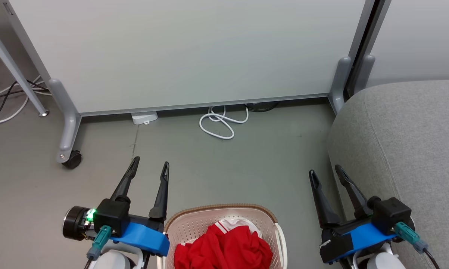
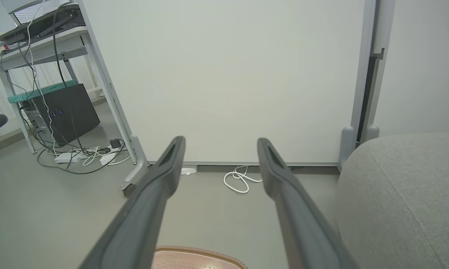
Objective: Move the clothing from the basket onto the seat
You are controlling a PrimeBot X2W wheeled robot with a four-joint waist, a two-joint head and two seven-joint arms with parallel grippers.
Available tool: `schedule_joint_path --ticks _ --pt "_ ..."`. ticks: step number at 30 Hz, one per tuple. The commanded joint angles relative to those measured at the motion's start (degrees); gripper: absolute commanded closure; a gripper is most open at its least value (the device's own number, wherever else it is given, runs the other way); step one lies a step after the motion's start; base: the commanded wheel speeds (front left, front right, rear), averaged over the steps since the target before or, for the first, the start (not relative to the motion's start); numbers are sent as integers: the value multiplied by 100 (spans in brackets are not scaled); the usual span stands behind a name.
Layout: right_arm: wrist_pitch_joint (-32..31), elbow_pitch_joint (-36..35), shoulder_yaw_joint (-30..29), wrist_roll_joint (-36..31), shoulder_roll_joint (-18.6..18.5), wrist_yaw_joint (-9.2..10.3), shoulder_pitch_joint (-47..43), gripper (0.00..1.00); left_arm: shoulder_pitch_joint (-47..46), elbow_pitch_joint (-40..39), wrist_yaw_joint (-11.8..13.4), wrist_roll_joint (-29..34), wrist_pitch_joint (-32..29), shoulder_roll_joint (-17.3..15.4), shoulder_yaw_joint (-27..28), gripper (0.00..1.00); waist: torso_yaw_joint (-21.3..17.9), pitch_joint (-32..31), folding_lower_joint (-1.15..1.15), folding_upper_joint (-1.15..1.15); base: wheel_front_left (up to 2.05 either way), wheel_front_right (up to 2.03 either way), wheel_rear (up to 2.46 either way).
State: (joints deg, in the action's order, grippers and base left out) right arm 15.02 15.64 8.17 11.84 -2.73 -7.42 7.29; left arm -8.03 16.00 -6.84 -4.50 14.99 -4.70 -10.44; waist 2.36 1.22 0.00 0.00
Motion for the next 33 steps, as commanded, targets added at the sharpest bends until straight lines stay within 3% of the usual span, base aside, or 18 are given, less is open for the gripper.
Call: schedule_joint_path --ticks 1,13,24,33 --pt "24 -16 2 10 -28 -13 94 0 -49 13 -14 37 30 -3 7 0 -7 10 0 0 0 0 0" --pt "23 -361 15 -259 -26 -12 439 0 -800 497 -59 100 28 -294 -501 0 -118 745 0 0 0 0 0" --pt "22 -719 11 -590 -25 -8 1122 0 -1878 1429 -63 -289 24 -898 -2110 0 -485 2060 0 0 0 0 0" --pt "23 -1006 73 -718 -23 -8 1688 0 -2797 2297 -63 -683 24 -1152 -3478 0 -740 3120 0 0 0 0 0"
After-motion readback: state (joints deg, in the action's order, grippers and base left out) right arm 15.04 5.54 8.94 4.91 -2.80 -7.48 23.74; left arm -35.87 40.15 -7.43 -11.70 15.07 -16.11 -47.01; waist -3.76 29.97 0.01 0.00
